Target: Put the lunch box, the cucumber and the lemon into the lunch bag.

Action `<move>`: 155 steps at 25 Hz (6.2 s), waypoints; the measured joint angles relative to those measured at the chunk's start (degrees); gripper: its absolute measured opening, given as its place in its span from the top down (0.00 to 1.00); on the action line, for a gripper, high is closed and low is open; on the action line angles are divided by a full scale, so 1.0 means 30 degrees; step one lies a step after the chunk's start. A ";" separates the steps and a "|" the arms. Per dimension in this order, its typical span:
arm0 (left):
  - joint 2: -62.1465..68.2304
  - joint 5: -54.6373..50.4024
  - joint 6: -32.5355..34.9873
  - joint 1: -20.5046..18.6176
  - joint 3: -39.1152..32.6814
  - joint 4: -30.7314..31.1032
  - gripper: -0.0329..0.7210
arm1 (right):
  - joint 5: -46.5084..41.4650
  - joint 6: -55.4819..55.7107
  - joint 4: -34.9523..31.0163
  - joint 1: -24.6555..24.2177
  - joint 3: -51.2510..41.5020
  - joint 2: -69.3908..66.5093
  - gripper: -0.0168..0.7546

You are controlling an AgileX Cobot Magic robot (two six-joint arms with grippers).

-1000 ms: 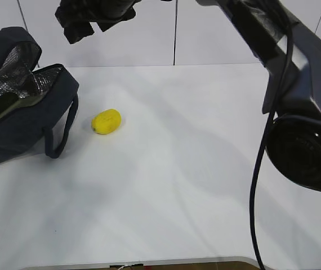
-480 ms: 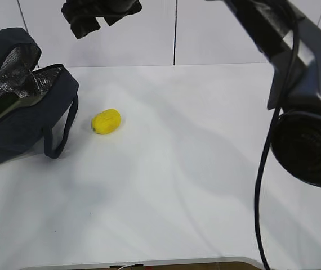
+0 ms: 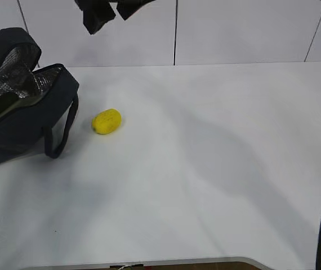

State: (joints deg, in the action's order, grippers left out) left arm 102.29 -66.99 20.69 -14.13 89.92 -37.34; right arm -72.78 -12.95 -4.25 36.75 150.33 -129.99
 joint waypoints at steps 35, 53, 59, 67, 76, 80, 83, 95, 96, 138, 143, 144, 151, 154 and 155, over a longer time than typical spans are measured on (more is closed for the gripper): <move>0.0000 0.0000 -0.0042 0.0000 0.0000 0.0000 0.94 | 0.0691 0.6973 0.0864 0.0000 -0.9251 0.2845 0.23; 0.0000 -0.0150 -0.0051 0.0000 0.0000 -0.0351 0.94 | 0.6094 1.7025 -0.0692 0.0000 -0.9314 0.1768 0.23; 0.0000 -0.0184 -0.0051 0.0000 0.0000 -0.0351 0.94 | 0.7183 2.1766 0.0141 0.0000 -0.9359 0.0696 0.23; 0.0000 -0.0184 0.0059 0.0000 0.0000 -0.0394 0.94 | 0.8167 2.6280 0.1698 0.0000 -0.9359 -0.0376 0.23; 0.0000 -0.0184 0.0169 0.0000 0.0000 -0.0394 0.94 | 0.9535 2.6936 0.1001 0.0000 -0.9359 -0.1686 0.23; 0.0000 -0.0184 0.0247 0.0000 0.0000 -0.0358 0.94 | 0.9773 2.6982 0.0680 0.0000 -0.9359 -0.2173 0.23; 0.0000 -0.0184 0.0319 0.0000 0.0000 -0.0358 0.94 | 0.9996 2.7009 0.0680 0.0000 -0.9359 -0.2301 0.23; 0.0000 -0.0184 0.0421 0.0000 0.0000 -0.0358 0.94 | 1.0985 2.7026 -0.0036 0.0000 -0.9359 -0.3065 0.23; 0.0000 -0.0184 0.0421 0.0000 0.0000 -0.0358 0.94 | 1.0985 2.7026 -0.0036 0.0036 -0.9359 -0.3105 0.23; 0.0000 -0.0184 0.0517 0.0000 0.0000 -0.0301 0.94 | 1.2385 2.7053 -0.0165 0.0097 -0.9019 -0.4119 0.23; 0.0000 -0.0184 0.0517 0.0000 0.0000 -0.0301 0.94 | 1.2385 2.7053 -0.0165 0.0097 -0.9019 -0.4119 0.23; 0.0000 -0.0184 0.0517 0.0000 0.0000 -0.0301 0.94 | 1.2385 2.7053 -0.0165 0.0097 -0.9019 -0.4119 0.23; 0.0000 -0.0184 0.0517 0.0000 0.0000 -0.0301 0.94 | 1.2385 2.7053 -0.0638 0.0097 -0.9019 -0.4119 0.23; 0.0000 -0.0184 0.0517 0.0000 0.0000 -0.0301 0.94 | 1.2385 2.7053 -0.0749 0.0097 -0.9019 -0.4119 0.23; 0.0000 -0.0193 0.0517 0.0000 0.0000 -0.0301 0.94 | 1.2385 2.7053 -0.0749 0.0097 -0.9019 -0.4119 0.23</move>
State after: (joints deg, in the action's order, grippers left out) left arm 102.29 -67.57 22.24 -14.13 89.92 -38.24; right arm -35.62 68.21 -6.50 37.04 123.27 -142.34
